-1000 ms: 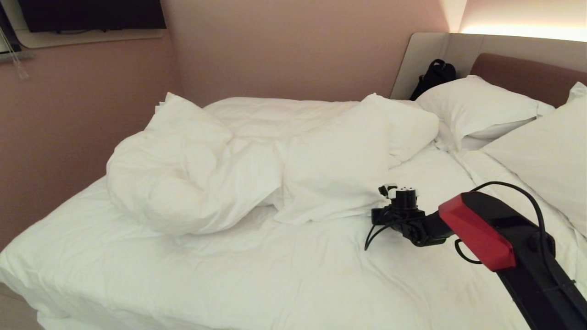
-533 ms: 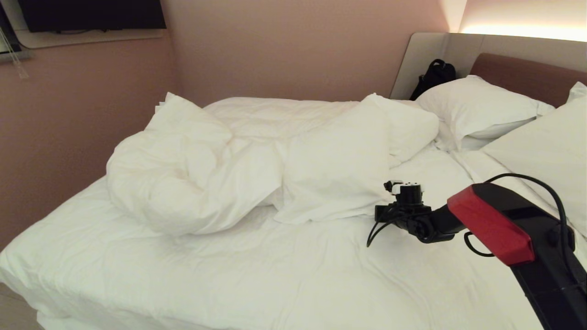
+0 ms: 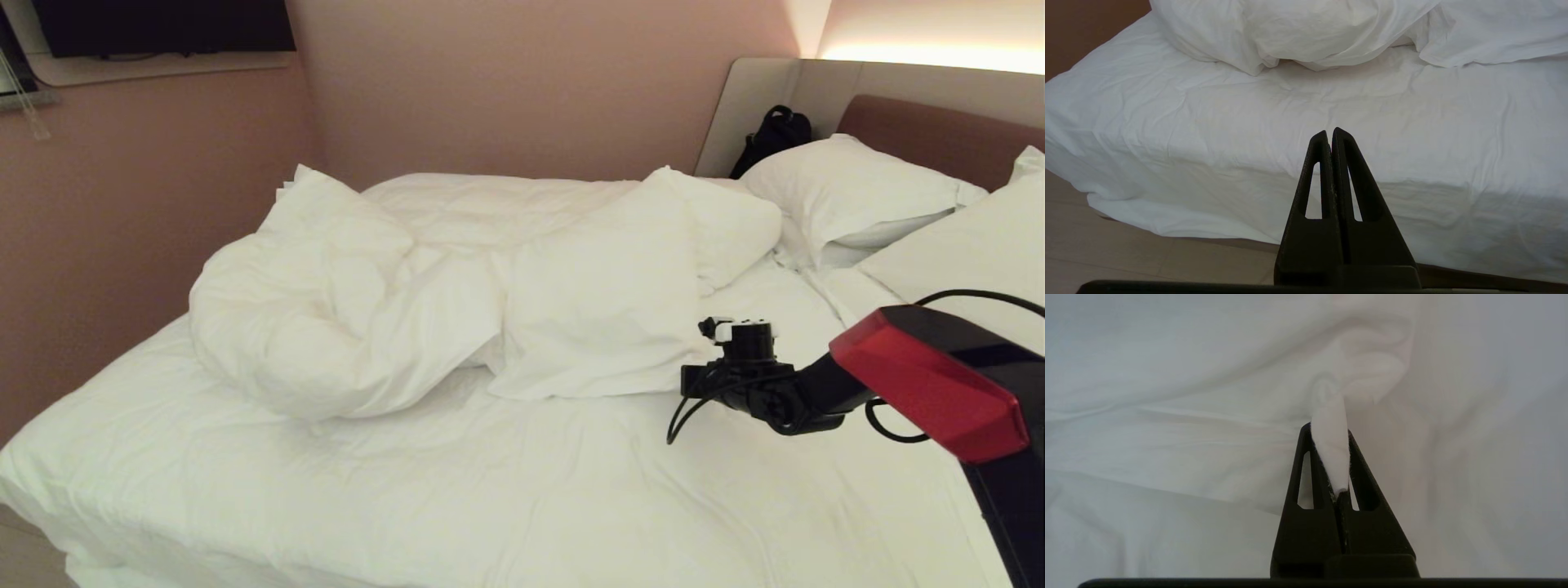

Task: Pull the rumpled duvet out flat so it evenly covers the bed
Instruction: Flatten the corners of the folded blanket

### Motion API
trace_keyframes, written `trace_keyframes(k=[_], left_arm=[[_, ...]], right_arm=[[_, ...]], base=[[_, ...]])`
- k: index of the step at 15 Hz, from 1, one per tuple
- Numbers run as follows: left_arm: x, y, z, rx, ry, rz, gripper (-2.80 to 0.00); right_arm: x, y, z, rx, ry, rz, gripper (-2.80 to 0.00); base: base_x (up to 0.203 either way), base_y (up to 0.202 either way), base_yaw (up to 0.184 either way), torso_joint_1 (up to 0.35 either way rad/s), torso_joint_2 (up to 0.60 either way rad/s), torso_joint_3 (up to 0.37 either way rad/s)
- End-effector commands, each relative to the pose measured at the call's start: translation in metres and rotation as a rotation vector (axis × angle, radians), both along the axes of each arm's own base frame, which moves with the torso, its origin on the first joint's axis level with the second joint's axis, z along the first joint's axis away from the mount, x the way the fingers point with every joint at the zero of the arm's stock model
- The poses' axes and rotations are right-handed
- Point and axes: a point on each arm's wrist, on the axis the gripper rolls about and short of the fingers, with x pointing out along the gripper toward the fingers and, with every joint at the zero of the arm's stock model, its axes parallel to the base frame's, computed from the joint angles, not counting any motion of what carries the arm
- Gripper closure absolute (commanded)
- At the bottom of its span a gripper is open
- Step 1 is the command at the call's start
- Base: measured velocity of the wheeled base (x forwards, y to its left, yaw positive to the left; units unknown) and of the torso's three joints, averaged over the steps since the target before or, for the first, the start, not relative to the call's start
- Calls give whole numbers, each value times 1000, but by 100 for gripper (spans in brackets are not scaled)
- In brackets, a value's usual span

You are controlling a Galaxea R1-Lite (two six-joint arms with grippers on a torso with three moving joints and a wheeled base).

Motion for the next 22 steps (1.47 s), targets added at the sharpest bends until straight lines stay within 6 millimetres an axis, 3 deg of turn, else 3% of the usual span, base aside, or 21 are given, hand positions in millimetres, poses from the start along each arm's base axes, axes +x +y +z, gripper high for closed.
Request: trace_keyframes(k=[1,8,15,22], left_arm=[[0,0,0,1,-1,0,0],[0,0,0,0,0,0,0],[0,0,0,-1,0,0,0],[0,0,0,-1,0,0,0]], right_arm=[[-12,-2,21,6,-47,0,0],[-70,-14,56,12,-88,-7,0],[-139,-33,39,11,-83,-25,0],[-197,-69,27,15,-103,-121,0]], base=[[0,0,0,0,0,0],[0,0,0,0,0,0],[0,0,0,0,0,0],[0,0,0,0,0,0]])
